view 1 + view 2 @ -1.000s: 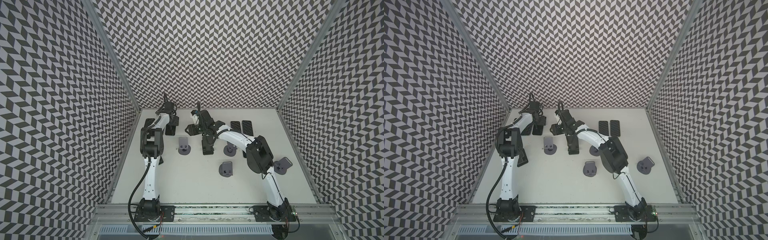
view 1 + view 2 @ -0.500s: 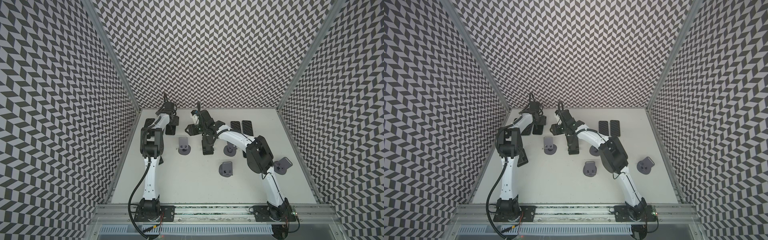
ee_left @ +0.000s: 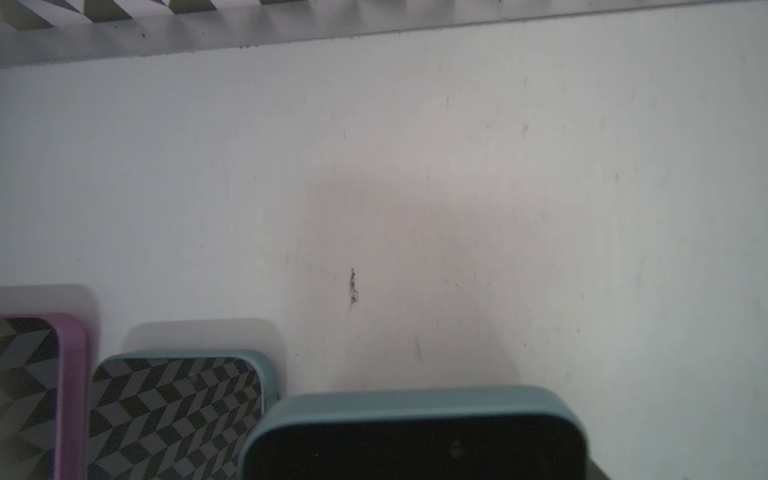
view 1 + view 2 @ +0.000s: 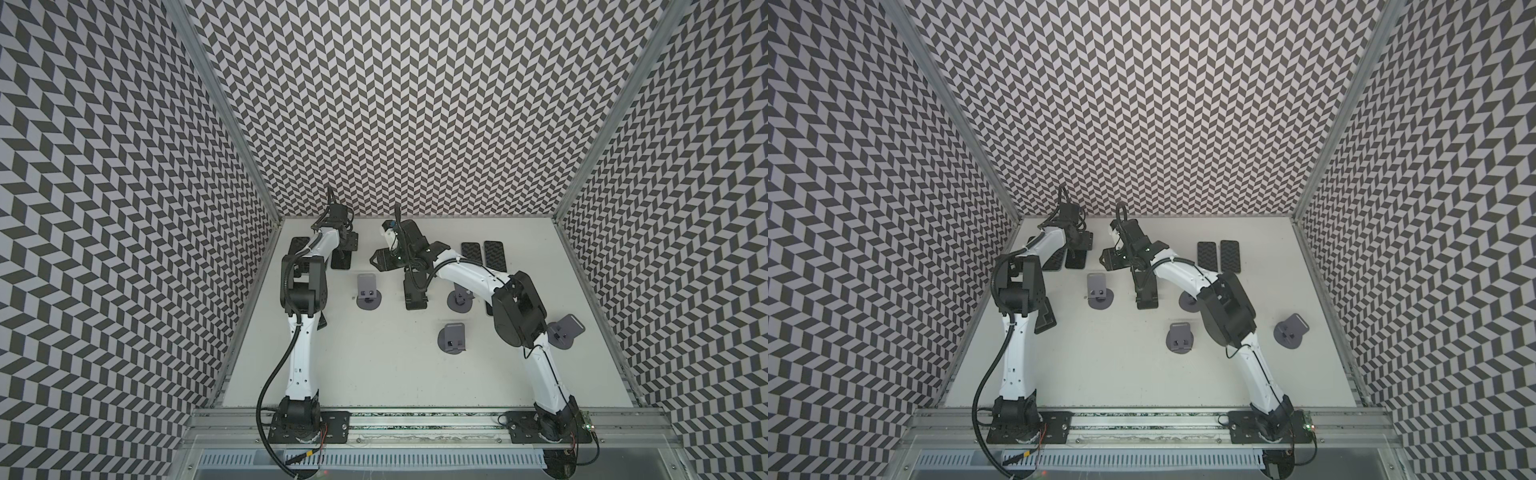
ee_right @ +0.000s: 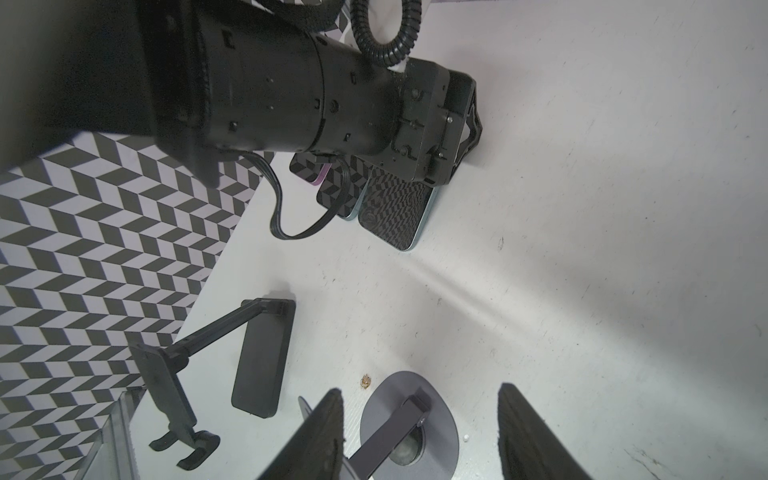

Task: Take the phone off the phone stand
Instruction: 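Set the teal-edged phone flat next to the teal and pink phones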

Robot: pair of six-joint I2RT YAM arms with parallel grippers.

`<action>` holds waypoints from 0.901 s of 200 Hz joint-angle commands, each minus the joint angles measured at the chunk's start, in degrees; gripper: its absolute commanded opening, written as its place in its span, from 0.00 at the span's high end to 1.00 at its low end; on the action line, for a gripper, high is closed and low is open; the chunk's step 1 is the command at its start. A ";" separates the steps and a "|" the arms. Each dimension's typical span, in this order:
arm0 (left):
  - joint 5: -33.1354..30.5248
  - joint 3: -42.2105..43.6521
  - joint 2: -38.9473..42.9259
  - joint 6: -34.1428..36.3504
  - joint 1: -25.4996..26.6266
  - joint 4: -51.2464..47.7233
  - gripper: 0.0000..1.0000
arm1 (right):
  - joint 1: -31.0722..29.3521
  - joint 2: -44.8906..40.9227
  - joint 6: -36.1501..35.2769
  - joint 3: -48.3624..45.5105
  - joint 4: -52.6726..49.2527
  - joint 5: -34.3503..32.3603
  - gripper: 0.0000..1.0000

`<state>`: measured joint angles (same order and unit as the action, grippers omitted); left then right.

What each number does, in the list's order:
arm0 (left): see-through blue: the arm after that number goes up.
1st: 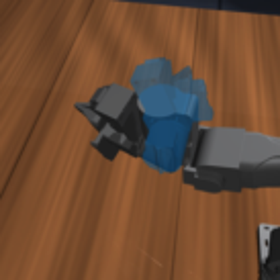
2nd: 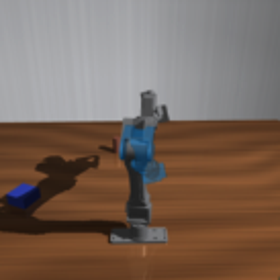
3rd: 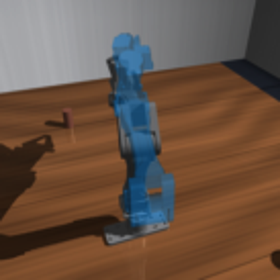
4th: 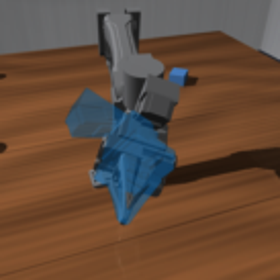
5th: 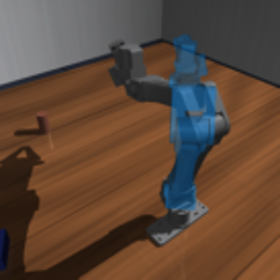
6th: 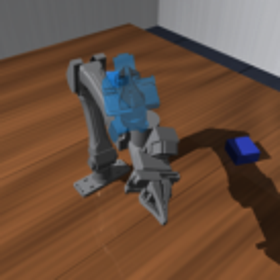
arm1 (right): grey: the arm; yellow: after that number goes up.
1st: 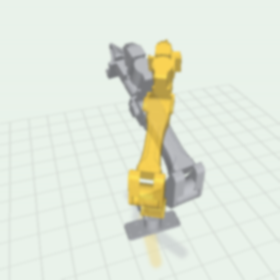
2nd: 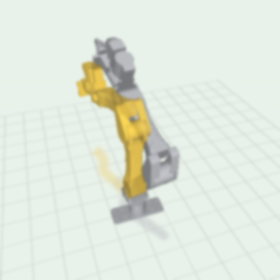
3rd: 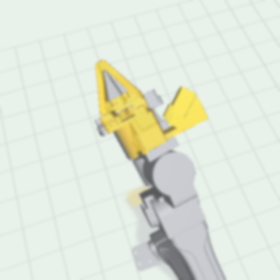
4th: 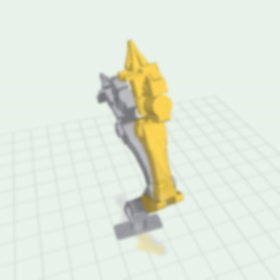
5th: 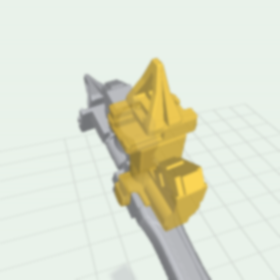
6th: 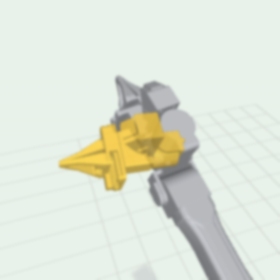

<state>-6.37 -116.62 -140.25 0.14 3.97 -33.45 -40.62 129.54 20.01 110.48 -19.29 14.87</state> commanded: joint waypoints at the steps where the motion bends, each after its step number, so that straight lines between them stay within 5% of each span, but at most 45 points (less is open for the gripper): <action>1: -3.21 2.71 -4.33 1.26 -0.95 -5.55 0.24 | 0.27 -0.42 0.03 -0.62 1.01 0.16 0.42; 180: -2.77 6.23 -3.06 2.88 -1.27 -6.88 0.22 | 0.48 -4.37 -1.38 -1.24 -0.31 0.78 0.42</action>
<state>-6.74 -114.15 -139.61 0.56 3.62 -30.48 -40.32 128.53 19.27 110.26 -21.06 15.09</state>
